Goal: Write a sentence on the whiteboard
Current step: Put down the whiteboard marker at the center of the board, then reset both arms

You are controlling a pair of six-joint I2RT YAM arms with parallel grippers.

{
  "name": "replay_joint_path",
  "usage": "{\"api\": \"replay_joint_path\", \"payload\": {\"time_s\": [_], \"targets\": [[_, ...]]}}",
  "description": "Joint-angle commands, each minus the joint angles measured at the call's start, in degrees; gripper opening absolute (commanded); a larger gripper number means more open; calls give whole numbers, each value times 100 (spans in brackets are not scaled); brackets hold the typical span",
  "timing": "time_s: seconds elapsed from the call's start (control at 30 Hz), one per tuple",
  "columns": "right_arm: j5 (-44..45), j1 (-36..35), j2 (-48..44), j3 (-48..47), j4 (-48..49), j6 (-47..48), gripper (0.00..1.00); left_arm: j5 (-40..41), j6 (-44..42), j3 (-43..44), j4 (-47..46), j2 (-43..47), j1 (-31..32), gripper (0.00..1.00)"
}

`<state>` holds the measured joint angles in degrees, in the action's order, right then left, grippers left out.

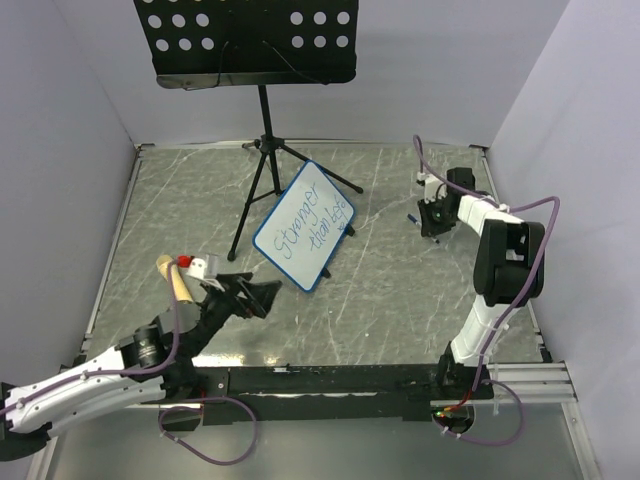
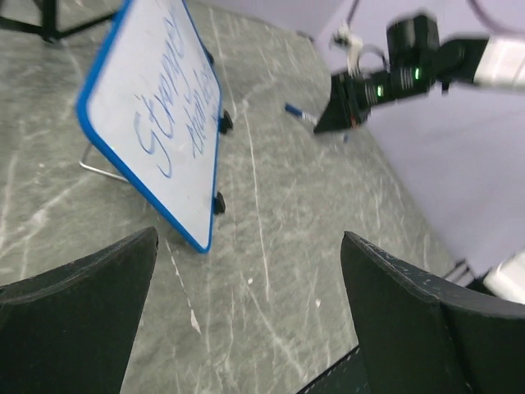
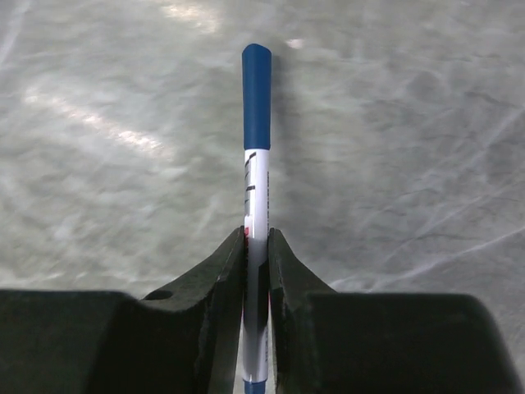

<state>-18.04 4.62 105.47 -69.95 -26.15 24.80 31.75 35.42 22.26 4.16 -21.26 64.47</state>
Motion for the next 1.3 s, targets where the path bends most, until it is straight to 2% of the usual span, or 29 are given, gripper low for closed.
{"api": "replay_joint_path", "payload": {"time_s": [0.0, 0.13, 0.23, 0.27, 0.37, 0.43, 0.5, 0.53, 0.57, 0.6, 0.63, 0.7, 0.73, 0.83, 1.0, 1.27], "targets": [[20, 83, 53, -300, -206, -221, 32, 946, 274, 830, 654, 183, -48, 96], [-137, 126, 26, -273, -364, -142, 39, 1316, 80, 1754, 1611, -132, -75, 96], [-260, 135, -123, -194, -470, -107, 41, 1325, -79, 2281, 1850, -475, -83, 96], [-305, 135, -228, -185, -478, -89, 42, 1343, -140, 2404, 2051, -580, -92, 96], [-698, 144, -886, -141, -671, 25, 52, 1422, -228, 2967, 2535, -1064, -197, 96], [-954, 144, -1501, -185, -917, 121, 62, 1352, -429, 3301, 2546, -1284, -451, 96], [-1280, 135, -2169, -107, -971, 52, 73, 940, -588, 3573, 2449, -1450, -793, 96], [-1359, 135, -2406, -19, -866, -96, 80, 678, -798, 3670, 2388, -1530, -1317, 96], [-1473, 135, -2861, 69, -787, -185, 100, -91, -895, 3889, 2361, -1644, -1671, 96], [-1422, 127, -3074, 252, -673, -377, 100, -542, -975, 4030, 2422, -2002, -2048, 96], [-1404, 135, -3276, 341, -507, -779, 100, -1130, -1106, 4171, 2475, -2223, -2870, 97], [-1221, 127, -3725, 403, -487, -1142, 100, -2428, -1195, 4523, 2554, -2758, -3587, 97], [-1071, 135, -3875, 430, -479, -1596, 100, -2645, -1265, 4593, 2520, -2839, -4069, 97], [-666, 127, -4455, 430, -575, -2162, 100, -2920, -1344, 4700, 2283, -2762, -4590, 96], [316, 127, -5562, 650, -215, -2672, 100, -3348, -1450, 4832, 2273, -2805, -5014, 97], [591, 127, -5845, 535, -400, -2682, 100, -3465, -1520, 4594, 2229, -2656, -5014, 97]]}}
